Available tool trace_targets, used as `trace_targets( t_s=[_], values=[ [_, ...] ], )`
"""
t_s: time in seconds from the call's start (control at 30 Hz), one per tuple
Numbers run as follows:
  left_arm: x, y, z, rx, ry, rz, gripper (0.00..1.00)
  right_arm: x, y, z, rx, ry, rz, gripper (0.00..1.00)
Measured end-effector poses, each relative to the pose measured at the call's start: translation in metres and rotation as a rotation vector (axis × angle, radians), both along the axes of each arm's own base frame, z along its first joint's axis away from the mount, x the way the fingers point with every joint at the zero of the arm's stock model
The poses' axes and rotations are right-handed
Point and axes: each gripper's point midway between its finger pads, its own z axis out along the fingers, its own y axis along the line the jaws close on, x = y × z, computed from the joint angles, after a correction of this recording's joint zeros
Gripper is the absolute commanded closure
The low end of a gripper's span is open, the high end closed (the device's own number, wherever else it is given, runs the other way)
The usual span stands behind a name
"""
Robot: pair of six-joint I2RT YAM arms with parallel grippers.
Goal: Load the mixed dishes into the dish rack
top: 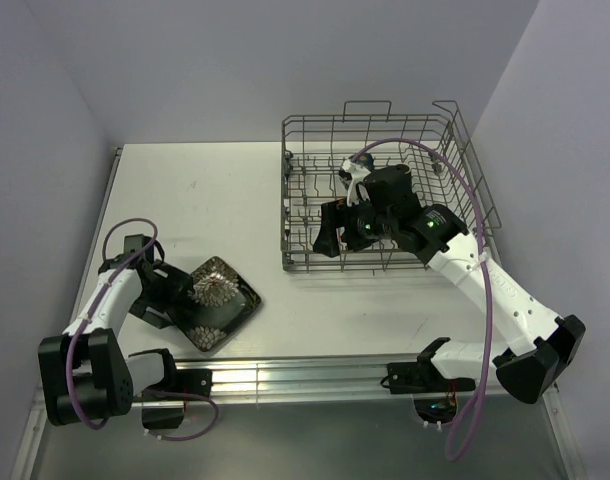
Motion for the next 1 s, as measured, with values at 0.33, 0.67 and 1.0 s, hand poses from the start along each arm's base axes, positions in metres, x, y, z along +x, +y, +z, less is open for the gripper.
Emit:
trace_targets(
  t_s=[0.33,0.67,1.0],
  values=[
    [0.029,-0.010,-0.009,-0.051,-0.151,0.007,0.21,-0.006,0.009,-0.008,0.039,0.030,0.041,0.13],
    [0.050,-0.039,-0.006,-0.168,-0.372,-0.067,0.38,-0.035,0.031,-0.055,0.172,0.249,0.086,0.15],
    [0.051,-0.060,-0.007,-0.236,-0.509,-0.125,0.45,-0.056,0.036,-0.067,0.314,0.323,0.071,0.18]
  ],
)
